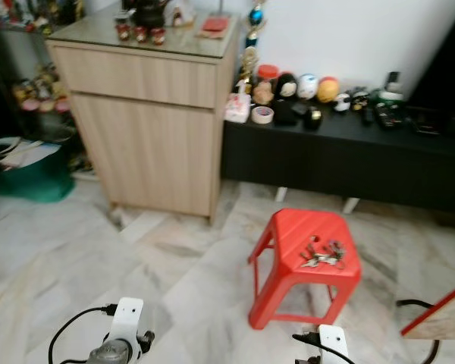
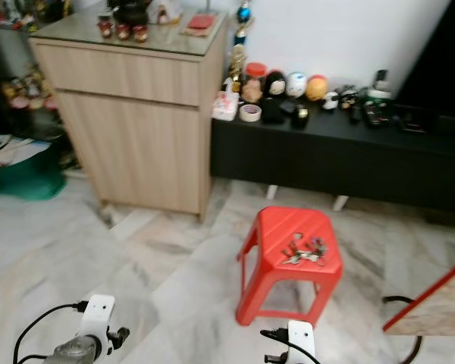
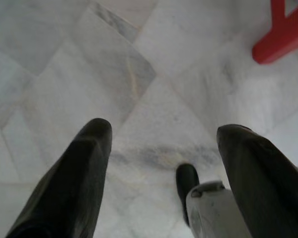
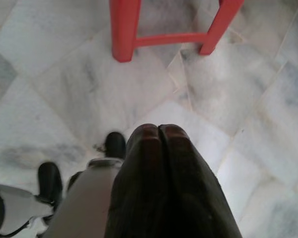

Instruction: Hang keys on a hook

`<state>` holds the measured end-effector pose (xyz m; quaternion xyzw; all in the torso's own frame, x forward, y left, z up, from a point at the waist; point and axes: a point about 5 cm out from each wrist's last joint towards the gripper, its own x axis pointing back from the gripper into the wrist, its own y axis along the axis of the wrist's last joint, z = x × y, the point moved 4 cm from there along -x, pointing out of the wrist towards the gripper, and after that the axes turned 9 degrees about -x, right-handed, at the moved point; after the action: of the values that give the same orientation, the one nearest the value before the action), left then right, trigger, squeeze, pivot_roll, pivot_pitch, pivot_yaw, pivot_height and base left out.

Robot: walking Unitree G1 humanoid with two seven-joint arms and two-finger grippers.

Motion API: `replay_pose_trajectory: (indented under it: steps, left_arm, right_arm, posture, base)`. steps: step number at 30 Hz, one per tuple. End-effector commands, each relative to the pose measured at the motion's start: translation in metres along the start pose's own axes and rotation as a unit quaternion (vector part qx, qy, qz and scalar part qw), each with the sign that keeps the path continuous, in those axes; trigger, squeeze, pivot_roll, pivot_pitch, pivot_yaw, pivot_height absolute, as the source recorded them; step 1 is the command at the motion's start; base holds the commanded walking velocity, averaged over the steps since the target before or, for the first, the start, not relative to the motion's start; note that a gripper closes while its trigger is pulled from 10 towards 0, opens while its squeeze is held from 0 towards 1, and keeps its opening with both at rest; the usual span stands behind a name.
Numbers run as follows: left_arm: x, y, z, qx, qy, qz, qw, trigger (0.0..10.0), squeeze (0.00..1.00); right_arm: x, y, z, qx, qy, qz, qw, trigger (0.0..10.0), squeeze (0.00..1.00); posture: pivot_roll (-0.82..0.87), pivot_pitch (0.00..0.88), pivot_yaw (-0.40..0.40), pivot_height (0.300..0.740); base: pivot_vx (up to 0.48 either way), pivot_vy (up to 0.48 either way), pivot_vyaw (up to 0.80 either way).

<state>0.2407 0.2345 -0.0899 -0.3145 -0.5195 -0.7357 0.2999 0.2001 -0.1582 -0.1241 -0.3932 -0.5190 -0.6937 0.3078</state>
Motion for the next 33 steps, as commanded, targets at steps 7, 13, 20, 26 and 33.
replay_pose_trajectory:
  steps: [7,13,20,26,33]
  left_arm:
    - [-0.0006,-0.0002,-0.0074,-0.01,-0.012,0.006,1.0,10.0,0.0]
    - [-0.0007,-0.0003,-0.0081,-0.005,-0.011,0.006,1.0,10.0,0.0]
    - [-0.0008,0.0003,-0.0091,0.005,-0.016,0.006,1.0,10.0,0.0]
    - [-0.001,0.0028,-0.009,0.017,-0.017,0.0,1.0,10.0,0.0]
    - [-0.0012,0.0035,-0.0097,0.014,-0.025,0.002,1.0,10.0,0.0]
  right_arm:
    - [0.0005,-0.0004,-0.0062,-0.004,-0.008,0.001,1.0,10.0,0.0]
    - [0.0005,0.0005,-0.0067,0.003,-0.009,-0.001,1.0,10.0,0.0]
    - [0.0006,0.0037,-0.0066,-0.016,-0.013,-0.016,1.0,10.0,0.0]
    - [0.0004,0.0055,-0.0056,-0.02,-0.011,-0.018,1.0,10.0,0.0]
    - [0.0002,0.0068,-0.0053,-0.014,-0.013,-0.017,1.0,10.0,0.0]
  posture:
    - [0.09,0.0,-0.087,0.736]
    - [0.09,0.0,-0.091,0.736]
    - [0.09,0.0,-0.087,0.736]
    - [0.09,0.0,-0.094,0.736]
    - [0.1,0.0,-0.094,0.736]
  base:
    - [0.0,0.0,-0.78]
    - [0.0,0.0,-0.78]
    - [0.0,0.0,-0.11]
    - [0.0,0.0,0.0]
    - [0.094,0.0,0.0]
